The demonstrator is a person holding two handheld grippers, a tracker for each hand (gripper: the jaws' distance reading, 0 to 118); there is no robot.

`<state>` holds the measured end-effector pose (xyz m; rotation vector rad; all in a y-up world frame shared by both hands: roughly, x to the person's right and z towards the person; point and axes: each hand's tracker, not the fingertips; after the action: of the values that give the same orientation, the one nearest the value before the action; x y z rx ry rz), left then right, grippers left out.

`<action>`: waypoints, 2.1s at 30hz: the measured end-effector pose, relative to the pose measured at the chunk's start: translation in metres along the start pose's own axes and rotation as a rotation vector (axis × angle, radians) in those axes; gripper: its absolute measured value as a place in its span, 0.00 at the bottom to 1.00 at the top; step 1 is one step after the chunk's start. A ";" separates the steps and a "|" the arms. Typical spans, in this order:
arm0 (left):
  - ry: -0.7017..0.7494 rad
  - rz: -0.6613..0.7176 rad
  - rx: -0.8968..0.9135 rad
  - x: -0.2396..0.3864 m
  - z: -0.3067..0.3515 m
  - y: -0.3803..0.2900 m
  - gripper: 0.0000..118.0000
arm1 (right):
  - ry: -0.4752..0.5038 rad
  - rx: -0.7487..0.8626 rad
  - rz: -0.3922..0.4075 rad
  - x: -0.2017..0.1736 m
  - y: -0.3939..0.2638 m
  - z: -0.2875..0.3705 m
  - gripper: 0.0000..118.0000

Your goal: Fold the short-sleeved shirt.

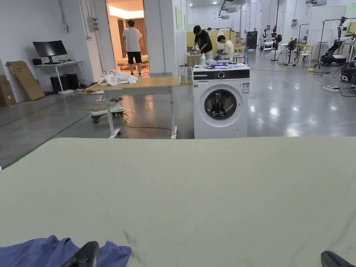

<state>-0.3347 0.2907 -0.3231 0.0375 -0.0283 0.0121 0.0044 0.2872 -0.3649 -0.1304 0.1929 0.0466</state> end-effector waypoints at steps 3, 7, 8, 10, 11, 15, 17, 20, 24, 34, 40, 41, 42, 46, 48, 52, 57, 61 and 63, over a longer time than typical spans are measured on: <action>-0.021 0.086 -0.012 -0.004 0.002 -0.003 0.00 | 0.003 0.008 -0.121 0.014 -0.003 -0.001 0.00; -0.004 0.075 -0.037 -0.004 -0.001 -0.004 0.00 | 0.000 0.015 -0.109 0.015 -0.006 0.003 0.00; -0.011 0.094 -0.038 -0.005 -0.001 -0.004 0.00 | -0.001 0.016 -0.102 0.014 -0.006 0.004 0.00; -0.013 0.110 -0.033 -0.004 -0.002 -0.004 0.00 | -0.001 0.023 -0.096 0.012 -0.006 0.006 0.00; -0.013 0.108 -0.034 -0.003 -0.002 -0.003 0.00 | -0.002 0.025 -0.094 0.012 -0.006 0.006 0.00; -0.007 0.079 -0.034 0.002 0.000 -0.002 0.00 | -0.002 0.036 -0.081 0.010 -0.006 0.006 0.00; -0.008 0.074 -0.034 0.003 0.001 -0.001 0.00 | 0.000 0.040 -0.076 0.009 -0.006 0.007 0.00; -0.003 0.058 -0.029 0.004 0.002 0.001 0.00 | 0.004 0.040 -0.068 0.009 -0.005 0.007 0.00; -0.006 0.047 -0.021 0.005 0.003 0.003 0.00 | -0.001 0.043 -0.067 0.011 -0.004 0.008 0.00; -0.018 0.050 -0.024 0.004 0.003 0.003 0.00 | -0.010 0.045 -0.069 0.010 -0.004 0.008 0.00; -0.013 0.054 -0.016 0.003 0.003 0.006 0.00 | -0.009 0.049 -0.089 0.024 -0.018 -0.003 0.00; -0.014 0.054 -0.015 0.003 0.003 0.007 0.00 | -0.008 0.048 -0.089 0.023 -0.018 -0.003 0.00; -0.014 0.053 -0.014 0.003 0.003 0.007 0.00 | -0.008 0.049 -0.087 0.023 -0.018 -0.003 0.00; -0.019 0.053 -0.014 0.004 0.003 0.007 0.00 | -0.004 0.047 -0.081 0.022 -0.017 -0.002 0.00; -0.019 0.051 -0.014 0.004 0.003 0.007 0.00 | -0.001 0.050 -0.082 0.022 -0.017 -0.002 0.00; -0.021 0.053 -0.015 0.004 0.003 0.008 0.00 | 0.002 0.054 -0.078 0.022 -0.015 -0.002 0.00; -0.021 0.052 -0.013 0.003 0.003 0.009 0.00 | 0.004 0.057 -0.091 0.024 -0.014 -0.002 0.00; -0.022 0.055 -0.011 0.002 0.003 0.009 0.00 | 0.000 0.057 -0.101 0.026 -0.014 -0.001 0.00; -0.025 0.053 -0.008 0.003 0.003 0.010 0.00 | -0.002 0.056 -0.104 0.027 -0.014 -0.001 0.00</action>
<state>-0.3319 0.3005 -0.3201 0.0293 -0.0543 0.0643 0.0312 0.2743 -0.3694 -0.0844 0.1854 -0.0619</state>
